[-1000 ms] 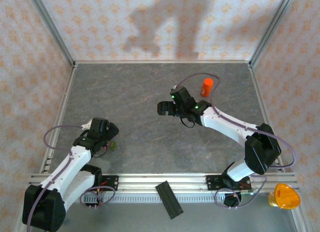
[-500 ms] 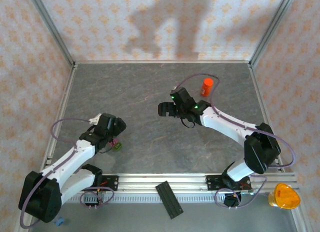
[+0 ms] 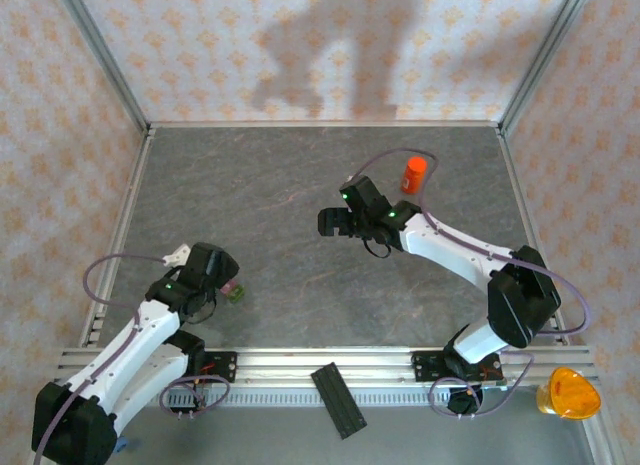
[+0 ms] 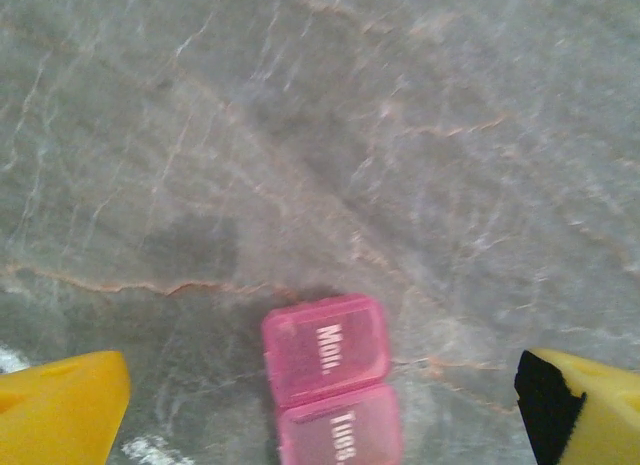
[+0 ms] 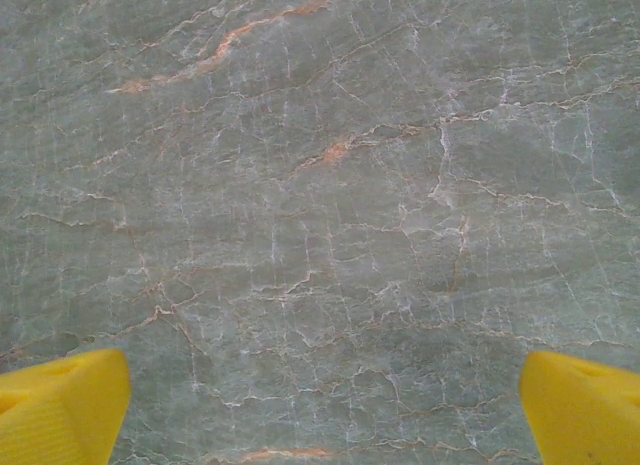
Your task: Sort the pills into containers
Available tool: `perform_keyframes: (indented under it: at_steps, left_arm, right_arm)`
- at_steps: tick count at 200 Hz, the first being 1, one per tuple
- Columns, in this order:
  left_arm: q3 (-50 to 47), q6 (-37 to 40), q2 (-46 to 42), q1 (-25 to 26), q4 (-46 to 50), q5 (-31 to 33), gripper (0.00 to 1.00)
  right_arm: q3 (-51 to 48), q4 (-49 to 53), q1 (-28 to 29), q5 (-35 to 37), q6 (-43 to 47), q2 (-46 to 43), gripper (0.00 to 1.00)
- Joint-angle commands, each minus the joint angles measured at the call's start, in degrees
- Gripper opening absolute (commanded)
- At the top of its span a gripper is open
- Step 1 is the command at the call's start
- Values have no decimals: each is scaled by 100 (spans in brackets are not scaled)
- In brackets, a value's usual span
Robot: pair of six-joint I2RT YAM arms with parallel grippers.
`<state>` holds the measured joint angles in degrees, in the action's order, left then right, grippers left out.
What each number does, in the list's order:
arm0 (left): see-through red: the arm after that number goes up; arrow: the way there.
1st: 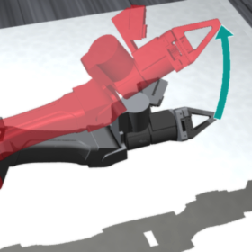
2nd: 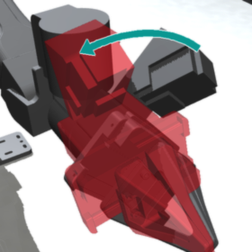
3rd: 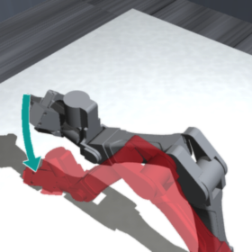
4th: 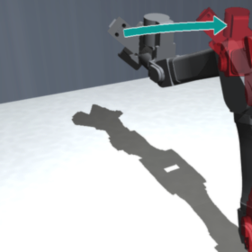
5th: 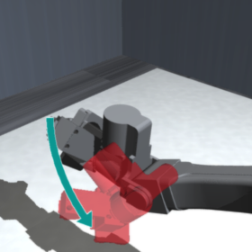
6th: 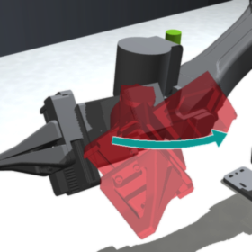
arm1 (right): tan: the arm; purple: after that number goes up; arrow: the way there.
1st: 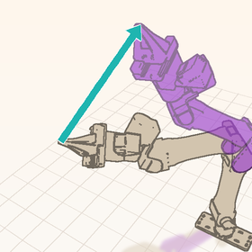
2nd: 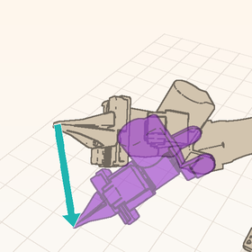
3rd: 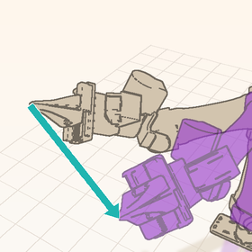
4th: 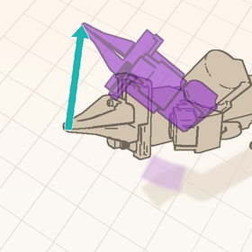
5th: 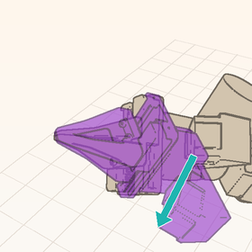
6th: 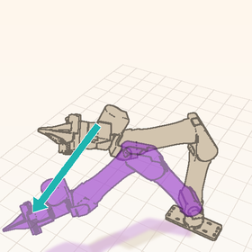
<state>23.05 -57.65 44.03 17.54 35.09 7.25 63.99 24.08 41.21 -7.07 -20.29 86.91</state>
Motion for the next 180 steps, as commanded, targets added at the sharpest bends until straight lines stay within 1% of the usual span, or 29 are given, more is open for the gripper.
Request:
perform_keyframes:
  at_steps: [1, 47, 75, 121, 180]
  left_arm:
    - [-113, -117, 169, 21, -249, -151, 100]
    - [-187, -62, 701, 29, -960, -484, 100]
    - [-156, -105, 1022, 124, -1342, -548, 100]
    - [-64, -311, 1407, 543, -1785, -457, 100]
    - [162, -563, 1997, 1175, -2331, -251, 100]
  right_arm:
    - [245, 245, 19, 194, 95, 30, 99]
    - [294, 339, 17, 296, 130, -8, 99]
    - [298, 368, 19, 336, 139, -19, 99]
    - [289, 484, 1, 464, 203, -75, 99]
    - [220, 537, -165, 479, 217, -157, 99]
